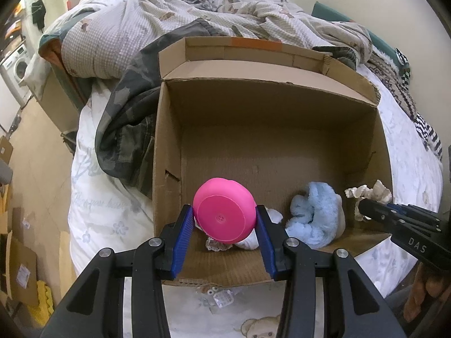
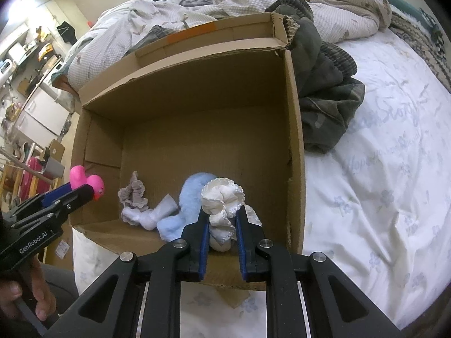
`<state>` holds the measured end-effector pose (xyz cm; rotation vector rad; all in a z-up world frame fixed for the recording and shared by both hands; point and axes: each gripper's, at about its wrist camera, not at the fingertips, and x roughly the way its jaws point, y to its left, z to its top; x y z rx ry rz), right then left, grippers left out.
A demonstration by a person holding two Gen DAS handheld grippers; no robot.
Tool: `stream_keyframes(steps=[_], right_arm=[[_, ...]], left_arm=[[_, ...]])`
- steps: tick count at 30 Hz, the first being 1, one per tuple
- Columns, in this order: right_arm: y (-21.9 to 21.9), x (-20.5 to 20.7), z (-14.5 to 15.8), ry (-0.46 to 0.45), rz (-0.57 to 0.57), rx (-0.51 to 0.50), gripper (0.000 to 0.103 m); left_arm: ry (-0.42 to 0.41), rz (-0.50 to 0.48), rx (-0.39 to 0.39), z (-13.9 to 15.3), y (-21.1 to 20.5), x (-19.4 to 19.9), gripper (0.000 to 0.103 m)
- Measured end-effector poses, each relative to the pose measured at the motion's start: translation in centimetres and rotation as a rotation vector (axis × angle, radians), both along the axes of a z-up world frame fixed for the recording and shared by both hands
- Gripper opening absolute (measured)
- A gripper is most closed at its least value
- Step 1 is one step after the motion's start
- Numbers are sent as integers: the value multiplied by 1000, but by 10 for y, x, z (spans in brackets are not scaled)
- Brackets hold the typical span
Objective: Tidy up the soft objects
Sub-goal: 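Carry the lace scrunchie and pink container into the box and open both tools, then withdraw both tools from the box toward the bed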
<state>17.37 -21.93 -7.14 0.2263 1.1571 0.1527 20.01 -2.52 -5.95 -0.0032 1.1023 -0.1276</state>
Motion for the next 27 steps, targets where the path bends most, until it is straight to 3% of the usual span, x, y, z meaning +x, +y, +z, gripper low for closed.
stream_keyframes(steps=[5,9,11,12,13,14,15,27], right_arm=[[-3,0,2,-6,-15,18,18],[-5,-1,3,-13,-23,57,24],[-6,-1,5,-23,-29,62,34],[-7,-1,7,-28,-34,66,45],[-8,-1,8,-33,-39,69,65],[-8,-2,9,-43,-45,75,71],[-9,-2,12,-56,-52,81,74],[-3,-2,18,-85,-28,90,79]], left_arm=[[-11,-6,15,0,-1,-1,40],[3,-8,17,-2,-2,0,41],[13,-14,12,-3,-3,0,44],[13,-17,7,-3,-3,0,47],[7,-18,11,-2,-3,-1,56],[-1,-15,16,-1,-3,-1,65],[-8,-13,17,0,-3,-2,67],[-41,-15,22,7,-2,-3,67]])
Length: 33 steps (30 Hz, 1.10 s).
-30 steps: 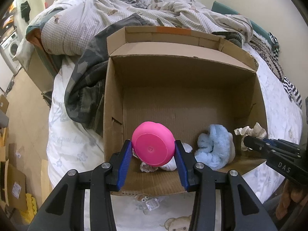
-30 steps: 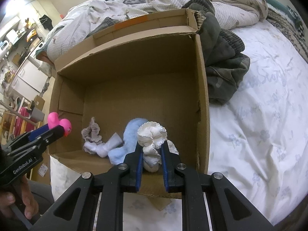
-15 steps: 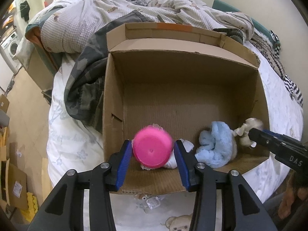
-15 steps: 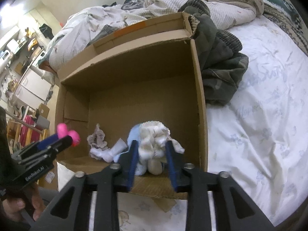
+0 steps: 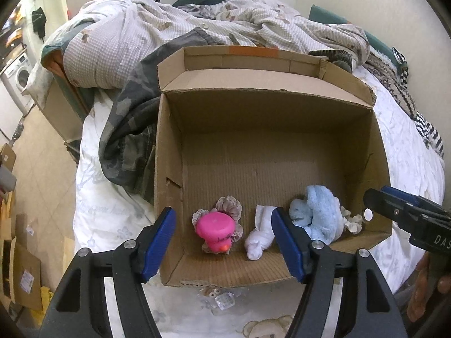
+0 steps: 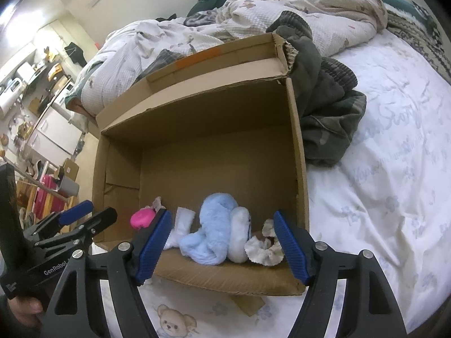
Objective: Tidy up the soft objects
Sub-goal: 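Withdraw both tools from the box toward the bed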
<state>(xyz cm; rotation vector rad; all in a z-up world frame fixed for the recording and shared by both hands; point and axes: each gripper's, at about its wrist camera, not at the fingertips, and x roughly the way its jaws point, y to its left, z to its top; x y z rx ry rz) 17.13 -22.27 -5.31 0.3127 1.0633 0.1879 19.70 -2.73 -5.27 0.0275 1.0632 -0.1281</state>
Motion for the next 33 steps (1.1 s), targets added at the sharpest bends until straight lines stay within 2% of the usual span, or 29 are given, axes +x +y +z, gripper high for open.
stream_keyframes(steps=[3,8,10,24,30,33], right_arm=[[0,1,0,3,0,0,79],[0,-2,2,-2,-12,4,79],[0,-4,3,-4,-14,-2,79],[-3,-32,10,-8,-39,-16,79],[-1,-50,6,-1,-27,-47,79],[-1,-60,3,9,-17,-64,79]], left_arm=[[10,6,5,0,0,1,67],[4,32,84,1,-2,0,67],[-1,32,92,1,0,-2,67],[1,78,32,12,26,-33,67],[23,134,-20,2,41,-55,67],[40,152,-1,-5,45,-60,67]])
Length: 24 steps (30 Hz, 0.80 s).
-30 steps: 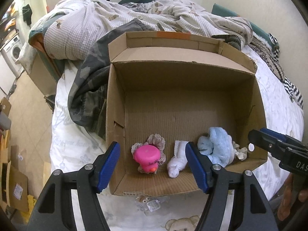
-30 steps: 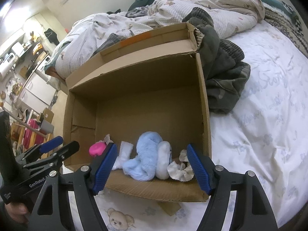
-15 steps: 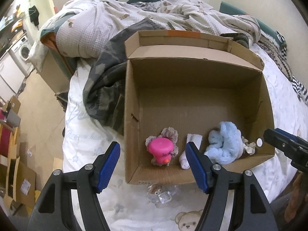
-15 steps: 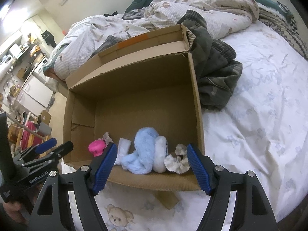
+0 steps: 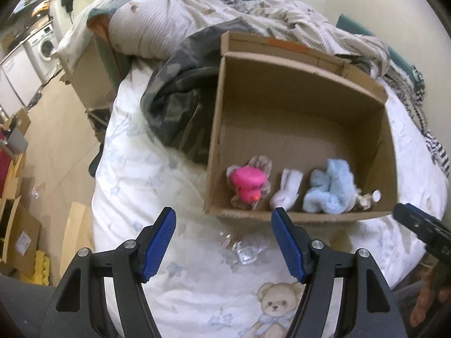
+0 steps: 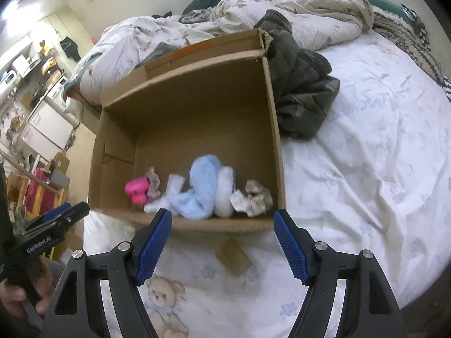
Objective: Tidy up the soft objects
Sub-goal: 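Withdraw both tools from the box toward the bed, then grasp the clear plastic toy bag with the left tool while the right grasps the tan card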
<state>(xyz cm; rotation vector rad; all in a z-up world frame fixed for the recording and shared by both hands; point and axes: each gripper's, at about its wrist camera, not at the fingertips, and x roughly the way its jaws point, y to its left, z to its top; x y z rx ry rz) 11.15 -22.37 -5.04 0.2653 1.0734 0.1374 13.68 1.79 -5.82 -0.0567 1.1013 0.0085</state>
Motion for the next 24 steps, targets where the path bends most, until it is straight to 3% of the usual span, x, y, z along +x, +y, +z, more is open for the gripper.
stream_keyframes(steps=[5,11,16,24], right_arm=[[-9,-12,-7,24,-6,24,79],[-25,-14,-31,132,-37,99,79],[-17,-7,-49,209,-14,140,79],[37,8,-79,295,149,-78,77]], left_arm=[[24,25,13,-10,9,-3,67],[63,0,-17,-20,13,-5,67],[152,12,-31,-39,16,-1,67],[245,107,-133,-61,32,10,67]])
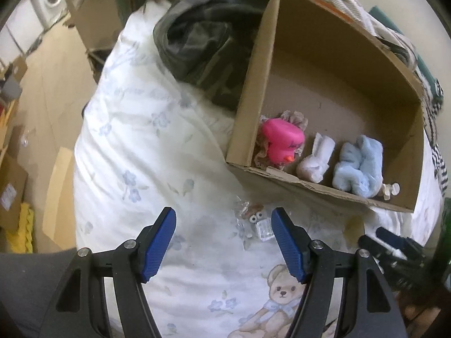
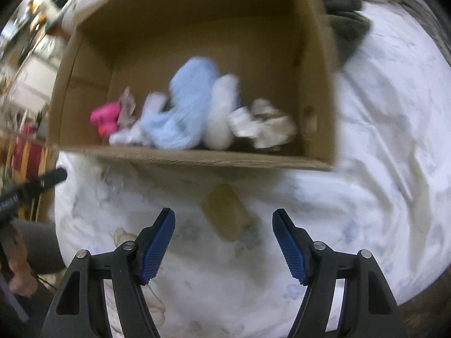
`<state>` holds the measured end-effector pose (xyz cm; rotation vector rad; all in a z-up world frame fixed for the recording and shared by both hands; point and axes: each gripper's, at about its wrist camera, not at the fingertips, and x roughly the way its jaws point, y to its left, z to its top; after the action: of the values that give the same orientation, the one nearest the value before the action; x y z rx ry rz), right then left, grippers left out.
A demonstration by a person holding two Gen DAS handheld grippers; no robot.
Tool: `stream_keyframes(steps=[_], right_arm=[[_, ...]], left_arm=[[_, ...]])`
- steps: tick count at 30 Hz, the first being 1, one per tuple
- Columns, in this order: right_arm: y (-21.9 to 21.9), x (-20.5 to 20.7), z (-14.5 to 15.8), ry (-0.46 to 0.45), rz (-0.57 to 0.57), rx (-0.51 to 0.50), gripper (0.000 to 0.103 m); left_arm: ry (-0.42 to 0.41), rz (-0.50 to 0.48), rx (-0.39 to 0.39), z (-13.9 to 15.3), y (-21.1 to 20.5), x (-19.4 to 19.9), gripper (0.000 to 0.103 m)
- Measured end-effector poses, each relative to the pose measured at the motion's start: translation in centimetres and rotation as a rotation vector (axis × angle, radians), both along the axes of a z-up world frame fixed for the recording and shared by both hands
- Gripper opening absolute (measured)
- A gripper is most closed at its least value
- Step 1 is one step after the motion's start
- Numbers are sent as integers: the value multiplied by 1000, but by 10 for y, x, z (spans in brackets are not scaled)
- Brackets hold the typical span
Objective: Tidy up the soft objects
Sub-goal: 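Grasp the clear plastic toy bag with the left tool while the right grasps the tan card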
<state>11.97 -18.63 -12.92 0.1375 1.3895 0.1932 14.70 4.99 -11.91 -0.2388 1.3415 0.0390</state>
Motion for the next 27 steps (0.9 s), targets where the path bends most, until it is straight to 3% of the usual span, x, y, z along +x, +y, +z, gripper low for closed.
stream_keyframes(steps=[3,6,10,16,19,21,23,27], right_arm=[[13,2,-8,14,52,-29,75],[17,3,-16,43,61,-29,67],[16,6,-19,54,52,-28,67],[6,11,-25,64,54,-20,66],[5,14,-28,65,57,-34,52],[5,14,-27,67,54,-40,40],[4,14,-28,65,57,-52,34],[-2,12,-30,54,57,-64,22]], left_arm=[[37,-27,-9,-12,-10,4,67],[75,-72,-10,-28,-28,8,67],[64,-115,41,-36,-45,12,67],[117,-134,92,-56,-57,19,67],[116,-140,109,-59,-59,24,67],[110,-157,110,-58,-63,26,59],[115,-169,99,-60,-67,25,43],[115,-175,91,-61,-69,27,32]])
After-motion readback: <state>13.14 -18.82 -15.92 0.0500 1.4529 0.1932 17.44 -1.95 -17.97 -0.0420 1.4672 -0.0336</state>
